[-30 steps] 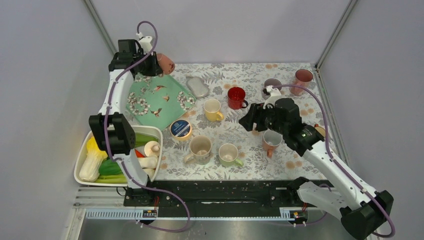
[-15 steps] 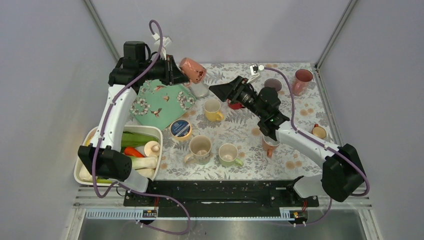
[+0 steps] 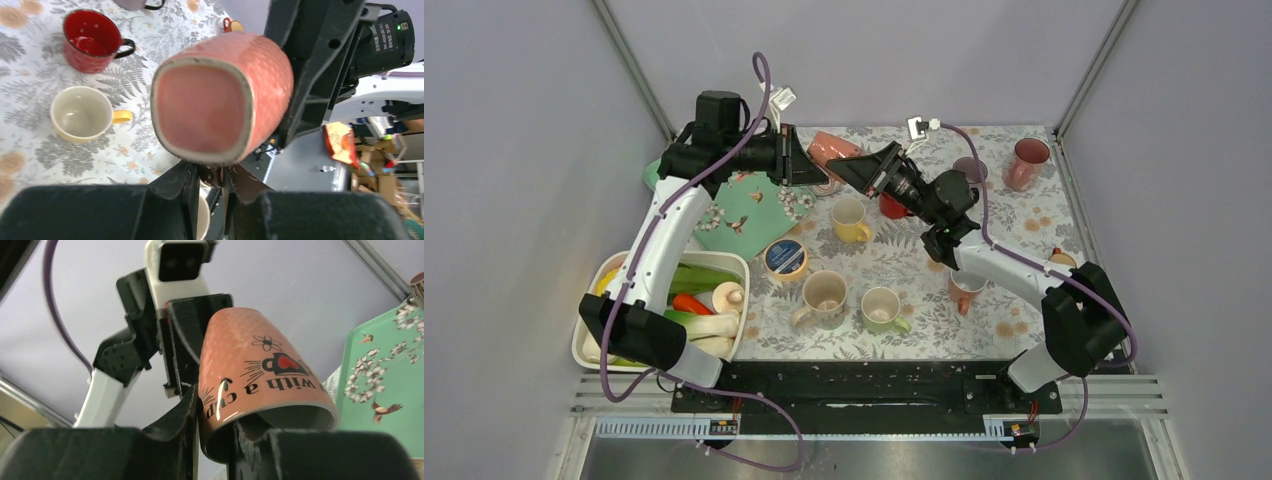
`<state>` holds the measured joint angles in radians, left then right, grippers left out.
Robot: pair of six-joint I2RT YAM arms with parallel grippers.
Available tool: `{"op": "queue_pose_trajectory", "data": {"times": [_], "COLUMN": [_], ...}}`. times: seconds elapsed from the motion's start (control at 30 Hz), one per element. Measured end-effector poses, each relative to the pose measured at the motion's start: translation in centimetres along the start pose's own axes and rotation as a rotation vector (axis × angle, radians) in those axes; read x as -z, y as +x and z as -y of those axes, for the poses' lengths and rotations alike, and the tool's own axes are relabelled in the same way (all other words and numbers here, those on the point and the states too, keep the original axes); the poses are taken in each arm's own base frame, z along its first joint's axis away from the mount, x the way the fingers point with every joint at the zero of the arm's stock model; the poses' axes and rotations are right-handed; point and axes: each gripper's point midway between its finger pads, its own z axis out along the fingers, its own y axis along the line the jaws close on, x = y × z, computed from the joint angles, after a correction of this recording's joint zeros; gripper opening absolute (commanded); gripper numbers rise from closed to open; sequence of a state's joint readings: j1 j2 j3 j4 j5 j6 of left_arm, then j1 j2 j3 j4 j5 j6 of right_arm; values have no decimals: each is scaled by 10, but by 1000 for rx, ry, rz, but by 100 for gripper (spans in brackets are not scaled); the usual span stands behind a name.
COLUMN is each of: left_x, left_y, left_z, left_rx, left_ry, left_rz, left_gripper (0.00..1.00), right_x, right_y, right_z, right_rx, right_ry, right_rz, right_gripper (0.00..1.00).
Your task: Turn the mug right side up
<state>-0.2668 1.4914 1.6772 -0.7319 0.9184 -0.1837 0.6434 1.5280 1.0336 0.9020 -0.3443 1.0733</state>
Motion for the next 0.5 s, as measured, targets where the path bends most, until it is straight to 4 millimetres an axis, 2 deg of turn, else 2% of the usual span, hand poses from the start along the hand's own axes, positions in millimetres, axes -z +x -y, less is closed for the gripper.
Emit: {"op": "queue_pose_trajectory", "data": {"times": [0.03,0.07,0.1,0.13,0.17,0.2,0.23,0.27,0.4,0.5], "left_x": [-1,-2,-2,-3,-4,-6,-8,-8,0,14], "left_y": [2,5,8,10,12,15,19,22,26,30], "left_z": [0,2,3,4,4,1,-3,-8,-51,-83], "left_rx": [22,54,78,83,71,31,-1,-32,-155,-254], "left_ry": [3,16,16,15,14,5,-20,-46,-259,-426], "left_rz": [-6,-18,-28,-35,-42,-50,-64,-75,-101,-133], "left_gripper": [0,10,31,57,77,93,98,99,99,99], "right_x": [0,0,1,4,6,9,15,20,53,87], "right_y": [0,0,0,0,0,1,-2,-6,-34,-61], "right_z": [-8,-11,-13,-12,-12,-11,-9,-7,6,28], "right_rx": [25,53,73,95,111,122,146,173,362,536], "right_ry": [-39,-49,-54,-49,-42,-15,21,53,280,567], "right_rz": [-1,2,5,7,6,1,0,2,-1,-36], "right_gripper": [0,0,0,0,0,0,0,0,0,0]}}
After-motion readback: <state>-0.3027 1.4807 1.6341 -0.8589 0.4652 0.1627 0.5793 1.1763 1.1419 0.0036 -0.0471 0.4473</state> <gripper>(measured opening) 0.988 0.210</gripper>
